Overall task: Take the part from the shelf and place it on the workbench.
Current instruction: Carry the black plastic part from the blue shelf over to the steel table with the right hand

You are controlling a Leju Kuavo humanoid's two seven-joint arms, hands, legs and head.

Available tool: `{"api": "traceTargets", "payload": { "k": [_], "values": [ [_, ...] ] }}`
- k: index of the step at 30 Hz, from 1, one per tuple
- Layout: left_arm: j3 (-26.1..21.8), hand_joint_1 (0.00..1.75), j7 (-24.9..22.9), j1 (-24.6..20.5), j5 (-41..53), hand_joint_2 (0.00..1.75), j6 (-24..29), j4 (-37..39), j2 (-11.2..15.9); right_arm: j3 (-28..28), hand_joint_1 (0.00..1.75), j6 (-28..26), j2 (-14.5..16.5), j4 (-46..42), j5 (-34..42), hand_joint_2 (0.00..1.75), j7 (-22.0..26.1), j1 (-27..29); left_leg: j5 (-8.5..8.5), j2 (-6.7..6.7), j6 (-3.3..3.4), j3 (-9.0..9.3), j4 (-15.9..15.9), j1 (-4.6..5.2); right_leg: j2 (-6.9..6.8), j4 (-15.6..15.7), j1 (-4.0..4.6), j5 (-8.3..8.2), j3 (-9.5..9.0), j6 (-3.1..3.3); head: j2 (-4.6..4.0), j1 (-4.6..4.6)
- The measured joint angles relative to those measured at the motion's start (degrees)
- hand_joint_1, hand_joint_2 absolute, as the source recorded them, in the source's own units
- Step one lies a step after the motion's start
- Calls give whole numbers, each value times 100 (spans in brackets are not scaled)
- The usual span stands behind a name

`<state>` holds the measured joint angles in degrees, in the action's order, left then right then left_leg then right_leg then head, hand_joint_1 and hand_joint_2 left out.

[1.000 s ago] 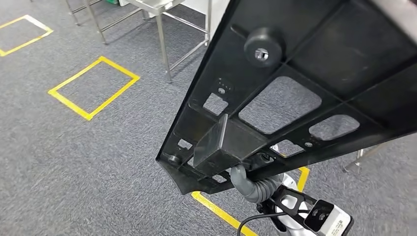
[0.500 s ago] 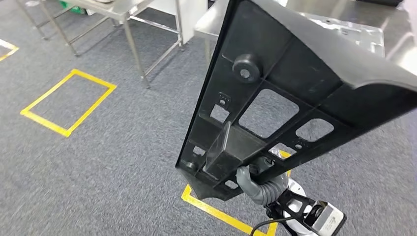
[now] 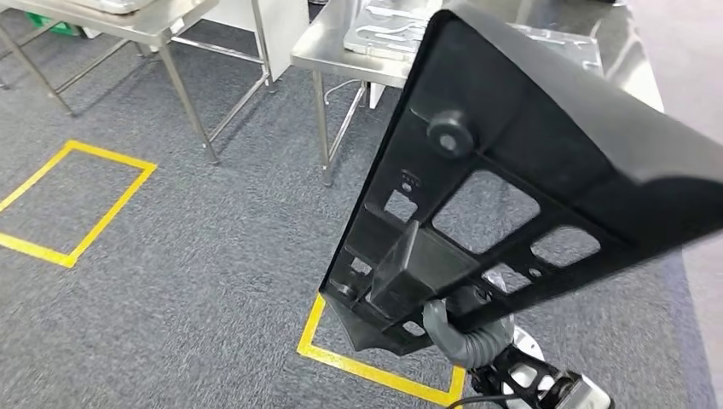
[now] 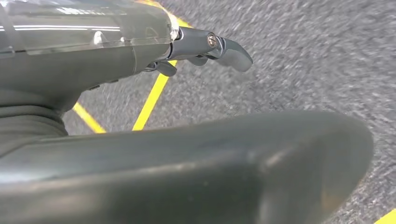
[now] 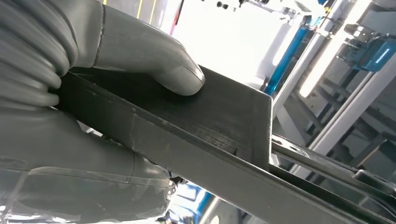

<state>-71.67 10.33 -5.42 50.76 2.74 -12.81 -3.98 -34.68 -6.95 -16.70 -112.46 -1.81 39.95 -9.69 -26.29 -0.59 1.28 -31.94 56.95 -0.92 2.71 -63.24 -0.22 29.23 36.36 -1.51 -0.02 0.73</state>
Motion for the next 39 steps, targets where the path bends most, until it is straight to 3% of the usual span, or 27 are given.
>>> {"api": "traceTargets", "payload": {
  "k": [2, 3, 4, 5, 7, 9, 12, 14, 16, 17, 18, 19, 20, 22, 24, 27, 29, 30, 32, 33, 34, 35, 37, 39],
  "values": [
    [4, 0, 1, 12, -5, 0, 4, -1, 6, -29, 175, -83, -27, -52, -20, 175, 0, 9, -6, 123, 20, -4, -3, 13, -173, -768, -26, 342, 391, -57, 0, 1],
    [4, 0, 1, 14, -9, 0, 8, -1, 7, -49, 175, -105, -39, -58, -15, 175, 0, 13, -12, 185, 18, -4, -1, 16, -201, -1025, -44, 405, 527, -79, 0, 1],
    [5, 0, 4, 12, -14, 0, 10, -1, 8, -70, 175, -112, -55, -61, 6, 175, 0, 12, -20, 246, 12, -2, 1, 16, -221, -1078, -60, 359, 560, -97, 0, 1],
    [6, 0, 9, 9, -17, 0, 8, -1, 7, -84, 175, -100, -79, -61, 45, 175, 0, 2, -30, 302, 1, 6, 4, 15, -252, -887, -73, 213, 466, -109, 0, 1],
    [10, 0, 24, 5, -16, 0, -5, 2, 2, -94, 175, -23, -140, -60, 176, 175, 0, -58, -61, 400, -38, 36, 16, 25, -435, -75, -78, -155, 48, -100, 0, 1],
    [16, 0, 35, 4, -8, 0, -21, 4, -2, -82, 175, 98, -207, -55, 342, 175, 0, -172, -98, 480, -100, 60, 35, 52, -569, 470, -52, -328, -223, -32, 0, 1],
    [30, 0, 41, -8, -3, 0, -57, 4, -1, 6, 175, 307, -320, -27, 593, 175, -1, -334, -138, 583, -203, 85, 45, 54, -450, 537, -28, -342, -231, 90, 0, 1],
    [36, 0, 47, -17, -3, 0, -79, 5, 4, 100, 175, 458, -381, 9, 734, 175, -1, -448, -291, 434, -258, 17, 247, 29, -354, 565, -51, -369, -242, 166, 0, 1],
    [38, 0, 51, -5, -3, 0, -87, 6, 9, 195, 175, 594, -408, 60, 831, 175, -1, -561, -641, 195, -286, -269, 883, 15, -264, 575, -55, -380, -247, 222, 0, 1],
    [38, 0, 51, 8, -5, 0, -87, 7, 9, 239, 175, 655, -413, 94, 862, 175, -2, -600, -811, 141, -291, -469, 1290, 14, -210, 574, -44, -379, -246, 236, 0, 1],
    [38, 0, 51, 20, -8, 0, -87, 7, 10, 281, 175, 709, -413, 130, 883, 175, -2, -621, -898, 119, -293, -630, 1598, 14, -151, 572, -33, -378, -248, 243, 0, 1],
    [37, 0, 53, 27, -14, 0, -87, 7, 12, 320, 175, 757, -413, 167, 898, 175, -2, -638, -875, 110, -288, -714, 1726, 15, -90, 570, -23, -376, -252, 245, 0, 1],
    [37, 0, 60, 30, -20, 0, -89, 7, 14, 353, 175, 789, -413, 203, 905, 175, -2, -657, -732, 103, -274, -689, 1616, 15, -29, 568, -16, -375, -260, 244, 0, 1],
    [37, 0, 81, 25, -32, 0, -98, 7, 24, 407, 175, 815, -413, 265, 916, 175, -2, -704, -284, 53, -215, -390, 875, 20, 59, 561, -11, -364, -280, 236, 0, 1],
    [37, 0, 100, 12, -38, 0, -107, 7, 35, 453, 175, 806, -413, 331, 964, 175, -2, -747, -45, -22, -151, -130, 241, 33, 119, 542, 5, -352, -273, 197, 0, 1],
    [37, 0, 119, -6, -40, 0, -115, 7, 40, 507, 175, 805, -407, 457, 1015, 175, -2, -762, -24, -44, -79, -78, 91, 51, 156, 548, -1, -359, -243, 94, 0, 2],
    [37, 0, 131, -5, -39, 0, -131, 7, 36, 539, 175, 818, -367, 502, 922, 175, -2, -747, 17, -20, -11, -51, 32, 31, 24, 416, -5, -251, -190, 32, 0, 1],
    [37, 0, 134, 0, -38, 0, -147, 7, 35, 547, 175, 812, -316, 511, 825, 175, -2, -732, 34, -3, 17, -42, 5, 18, -66, 199, -8, -113, -94, 3, 0, 1],
    [37, 0, 130, 13, -30, 0, -189, 7, 39, 528, 175, 762, -159, 523, 590, 175, -2, -673, 35, 30, 39, -42, -2, 22, -189, -537, -33, 252, 258, -49, 0, 1],
    [37, 0, 124, 17, -25, 0, -205, 7, 40, 503, 175, 724, -69, 530, 496, 175, -2, -636, 32, 48, 35, -45, 0, 23, -203, -881, -51, 370, 432, -73, 0, 1],
    [37, 0, 115, 16, -16, 0, -220, 7, 42, 473, 175, 687, 13, 536, 426, 175, -2, -604, 27, 64, 29, -44, 3, 23, -211, -1063, -70, 388, 528, -93, 0, 1],
    [37, 0, 105, 14, -10, 0, -233, 7, 42, 443, 175, 651, 85, 541, 377, 175, -2, -583, 20, 78, 18, -41, 7, 21, -221, -1016, -90, 296, 510, -110, 0, 1],
    [37, 0, 85, 11, 4, 0, -266, 7, 41, 398, 175, 607, 186, 545, 317, 175, -2, -568, -5, 93, -20, -21, 25, 14, -271, -321, -120, -88, 158, -125, 0, 1],
    [37, 0, 70, 8, 13, 0, -287, 7, 41, 367, 175, 592, 262, 543, 279, 175, -2, -558, -42, 101, -83, -16, 57, 27, -320, 333, -105, -308, -172, -76, 0, 1]
  ]
}}
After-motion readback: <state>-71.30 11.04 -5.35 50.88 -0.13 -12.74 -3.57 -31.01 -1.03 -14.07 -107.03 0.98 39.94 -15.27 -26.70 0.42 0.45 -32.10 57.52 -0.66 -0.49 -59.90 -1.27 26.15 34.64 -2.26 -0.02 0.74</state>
